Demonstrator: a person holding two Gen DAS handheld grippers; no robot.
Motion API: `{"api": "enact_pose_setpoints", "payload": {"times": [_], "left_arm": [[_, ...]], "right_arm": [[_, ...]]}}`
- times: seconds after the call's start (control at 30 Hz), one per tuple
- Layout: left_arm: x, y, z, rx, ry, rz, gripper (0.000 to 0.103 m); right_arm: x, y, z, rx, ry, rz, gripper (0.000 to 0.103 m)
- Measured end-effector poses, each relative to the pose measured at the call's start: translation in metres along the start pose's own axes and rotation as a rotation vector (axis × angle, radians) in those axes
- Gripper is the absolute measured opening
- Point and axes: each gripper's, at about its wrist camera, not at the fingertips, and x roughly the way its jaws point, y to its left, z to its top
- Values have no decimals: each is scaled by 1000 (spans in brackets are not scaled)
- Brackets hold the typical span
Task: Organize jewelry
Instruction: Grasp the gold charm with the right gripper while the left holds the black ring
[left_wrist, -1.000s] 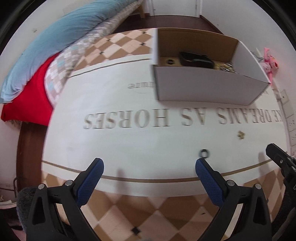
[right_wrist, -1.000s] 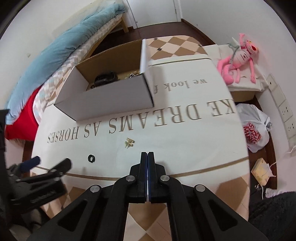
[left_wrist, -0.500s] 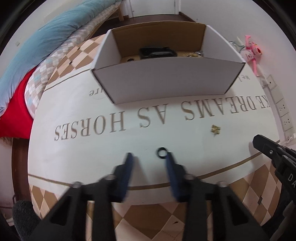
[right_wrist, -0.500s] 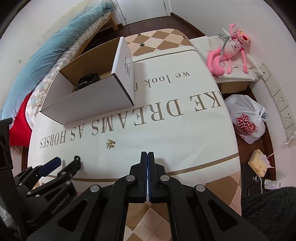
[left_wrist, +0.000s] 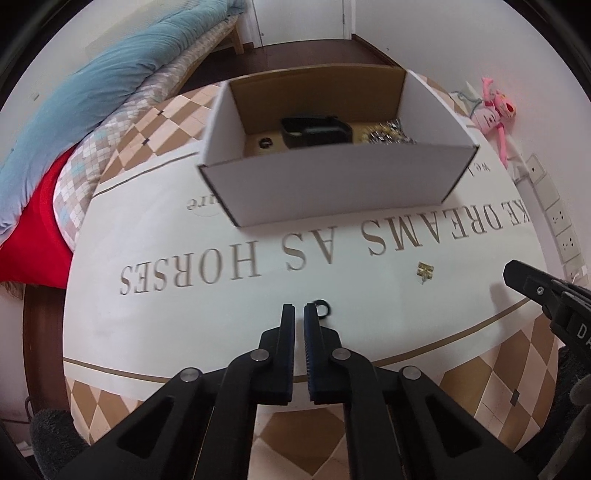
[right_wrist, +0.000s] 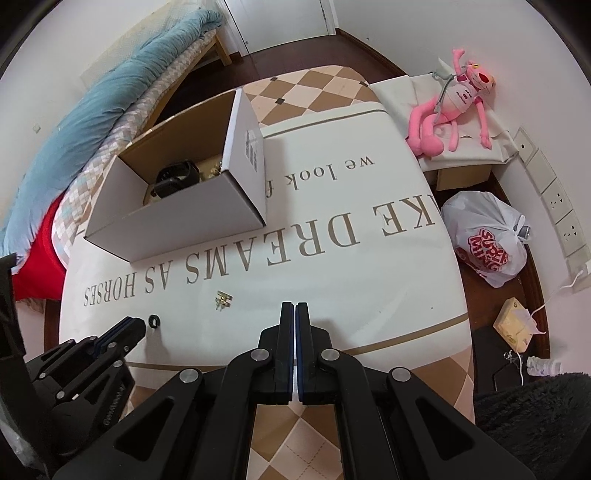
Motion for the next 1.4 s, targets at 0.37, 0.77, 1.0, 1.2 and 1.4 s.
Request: {"api": "enact_pose_setpoints", "payload": {"times": [0.37,0.77,1.0,1.2,1.4], "left_arm": [[-15,48,0,-96,-15,12,3],[12,77,-14,-197,85,97,54],[9,68,-12,-191,66,82,76],[11,31,-2,-126,62,8,76],[19,2,3,-56,59,1,65]], "right_arm": [[1,15,6,-15,3,80,28],[40,68,-2,-207,7,-5,33],[41,70,-9,-237,-30,-46,13],[17,38,-7,-109,-50,5,13],[4,24,0,-85,-63,-16,13]]}}
